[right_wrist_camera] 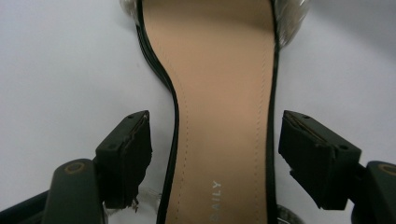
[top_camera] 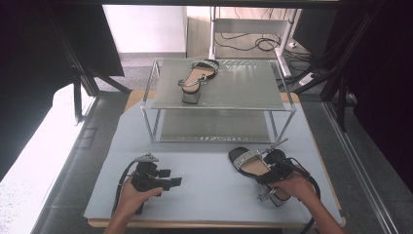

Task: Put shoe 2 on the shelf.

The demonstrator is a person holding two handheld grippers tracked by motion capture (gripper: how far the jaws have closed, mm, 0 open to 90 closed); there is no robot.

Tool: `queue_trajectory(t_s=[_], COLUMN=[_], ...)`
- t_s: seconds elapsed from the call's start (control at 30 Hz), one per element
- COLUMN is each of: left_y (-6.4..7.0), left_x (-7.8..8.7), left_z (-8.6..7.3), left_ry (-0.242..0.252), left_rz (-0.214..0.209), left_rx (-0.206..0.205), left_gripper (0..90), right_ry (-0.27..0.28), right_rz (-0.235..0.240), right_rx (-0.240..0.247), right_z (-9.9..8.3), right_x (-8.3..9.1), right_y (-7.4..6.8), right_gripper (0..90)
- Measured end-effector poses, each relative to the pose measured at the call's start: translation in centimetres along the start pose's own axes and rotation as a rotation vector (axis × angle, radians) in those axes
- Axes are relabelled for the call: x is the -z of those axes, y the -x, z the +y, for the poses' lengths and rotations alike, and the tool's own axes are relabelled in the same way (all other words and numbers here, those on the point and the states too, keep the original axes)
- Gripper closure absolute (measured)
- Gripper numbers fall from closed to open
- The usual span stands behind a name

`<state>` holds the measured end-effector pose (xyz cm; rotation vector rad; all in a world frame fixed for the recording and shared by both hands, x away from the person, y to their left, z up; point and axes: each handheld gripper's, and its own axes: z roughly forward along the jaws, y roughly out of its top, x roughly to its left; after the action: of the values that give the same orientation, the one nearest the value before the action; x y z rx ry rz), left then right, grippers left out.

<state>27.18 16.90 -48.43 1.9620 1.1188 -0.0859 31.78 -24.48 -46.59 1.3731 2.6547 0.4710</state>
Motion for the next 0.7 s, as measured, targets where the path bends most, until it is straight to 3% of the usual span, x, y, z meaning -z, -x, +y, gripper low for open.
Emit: queue_trajectory(t_s=[0.23,0.37,0.7], left_y=[0.0,0.0,-0.3], left_x=[0.0,-0.1,0.1], left_z=[-0.1,-0.2,-0.2], left_ry=[-0.001,-0.004,0.003], left_rz=[0.003,0.006,0.011], left_rx=[0.004,0.006,0.017], left_gripper=[34.3,34.3,34.4], right_ry=[-0.084,-0.063,0.014], right_rz=[-0.017,-0.004,0.101], right_rx=[0.021,-0.03,-0.075], right_z=[-0.4,-0.5,-1.1], right_x=[-1.5,-1.3,-0.5], right_y=[-0.4,0.1,1.4], right_gripper=[34.1,40.4,41.4])
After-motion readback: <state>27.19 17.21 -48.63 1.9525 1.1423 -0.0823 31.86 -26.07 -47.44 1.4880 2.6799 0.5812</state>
